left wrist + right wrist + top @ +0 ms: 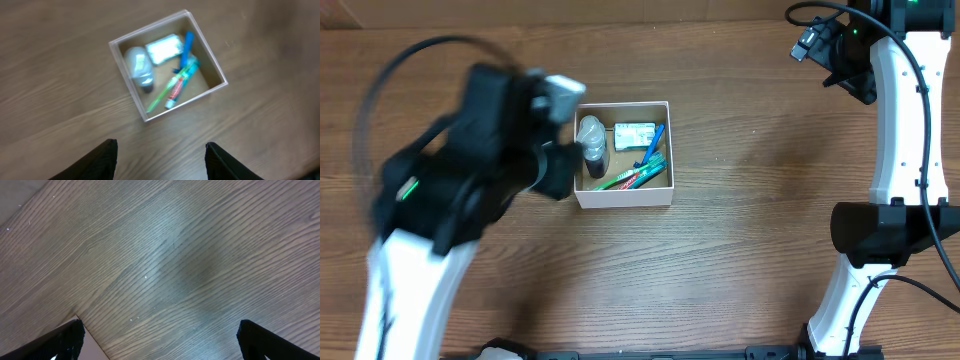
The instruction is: Pack container
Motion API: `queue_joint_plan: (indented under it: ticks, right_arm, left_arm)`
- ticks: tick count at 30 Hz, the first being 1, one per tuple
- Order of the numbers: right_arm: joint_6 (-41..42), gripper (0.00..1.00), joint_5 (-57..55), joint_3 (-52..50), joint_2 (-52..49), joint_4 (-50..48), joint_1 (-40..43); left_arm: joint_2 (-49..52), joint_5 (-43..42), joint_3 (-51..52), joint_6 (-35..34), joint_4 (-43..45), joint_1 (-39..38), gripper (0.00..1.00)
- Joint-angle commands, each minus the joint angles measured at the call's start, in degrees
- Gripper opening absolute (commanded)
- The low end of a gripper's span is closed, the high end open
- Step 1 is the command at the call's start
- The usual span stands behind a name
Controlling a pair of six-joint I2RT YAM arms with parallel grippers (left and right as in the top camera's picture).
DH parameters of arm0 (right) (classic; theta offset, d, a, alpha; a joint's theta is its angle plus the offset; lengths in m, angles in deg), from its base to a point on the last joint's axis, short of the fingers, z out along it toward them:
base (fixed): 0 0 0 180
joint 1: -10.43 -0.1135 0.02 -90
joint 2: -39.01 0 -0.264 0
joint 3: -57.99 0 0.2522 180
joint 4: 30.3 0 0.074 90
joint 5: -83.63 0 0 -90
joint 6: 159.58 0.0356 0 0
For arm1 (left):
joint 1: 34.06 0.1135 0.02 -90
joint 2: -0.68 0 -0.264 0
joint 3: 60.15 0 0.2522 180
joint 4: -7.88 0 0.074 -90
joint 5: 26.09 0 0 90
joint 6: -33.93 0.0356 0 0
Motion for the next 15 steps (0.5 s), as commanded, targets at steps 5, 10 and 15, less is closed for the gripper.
queue_joint_plan:
  ticks: [5, 10, 15]
  right_arm:
    - [0.00, 1.00, 0.07, 0.85, 0.52, -0.15, 0.11]
    - [0.00, 1.00, 0.07, 0.85, 0.52, -0.15, 0.11]
    - [0.00, 1.00, 0.07, 0.85, 0.52, -0.15, 0.11]
  left_arm:
    - [-25.03, 10.10, 8.09, -12.33, 1.81, 0.66, 0.63]
    - [-44.15, 11.76, 31.65, -15.56, 14.45, 0.66, 0.64]
    - [-53.20, 7.21, 52.57, -17.25, 27.58, 0.66, 0.73]
